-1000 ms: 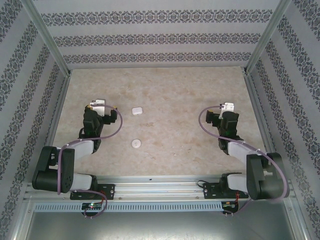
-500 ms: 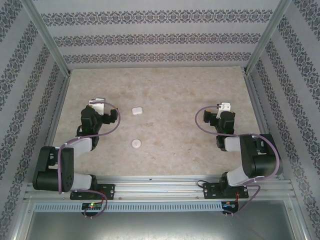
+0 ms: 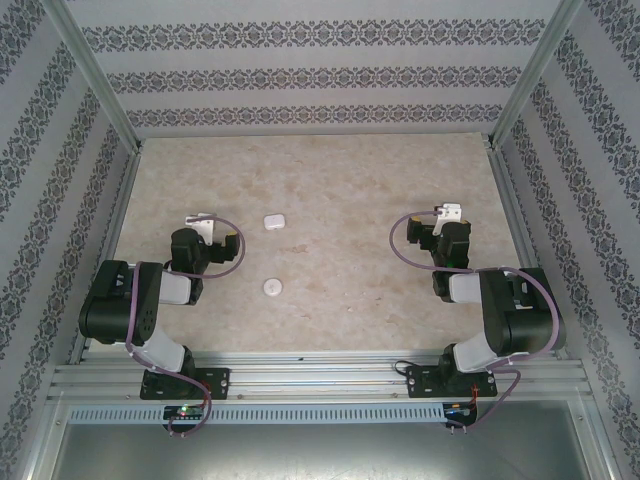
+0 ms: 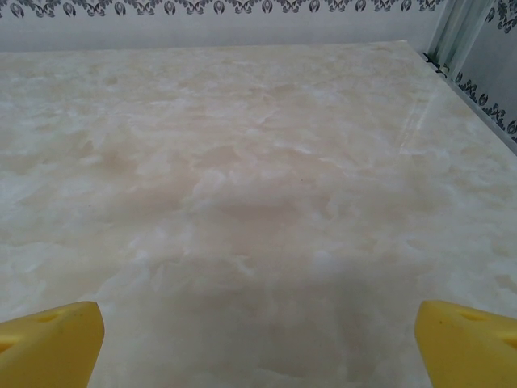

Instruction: Insert the wireless bluetooth earbuds into the charging case

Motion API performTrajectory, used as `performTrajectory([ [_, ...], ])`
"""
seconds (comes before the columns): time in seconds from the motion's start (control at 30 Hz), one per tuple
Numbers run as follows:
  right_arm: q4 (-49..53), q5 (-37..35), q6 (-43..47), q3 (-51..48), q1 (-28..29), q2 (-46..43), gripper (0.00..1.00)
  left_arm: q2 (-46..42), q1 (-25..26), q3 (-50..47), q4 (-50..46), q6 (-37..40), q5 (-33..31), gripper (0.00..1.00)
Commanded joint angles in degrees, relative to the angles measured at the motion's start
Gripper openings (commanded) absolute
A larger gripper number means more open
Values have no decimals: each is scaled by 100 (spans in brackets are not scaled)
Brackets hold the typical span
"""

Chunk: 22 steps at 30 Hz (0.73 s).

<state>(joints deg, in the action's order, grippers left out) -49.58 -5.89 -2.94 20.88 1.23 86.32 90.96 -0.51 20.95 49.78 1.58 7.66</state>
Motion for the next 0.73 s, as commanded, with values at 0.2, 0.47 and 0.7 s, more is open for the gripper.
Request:
performTrajectory([
  [0.2,-191,104,65,88,-18,7,98,-17,-94,165,285,-141,-173,100],
  [0.47,-151,95,135,125,35,33,98,-17,-95,166,281,-141,-169,100],
  [0.7,-156,158,109,109,8,13,98,-12,-90,168,287,-139,-183,100],
])
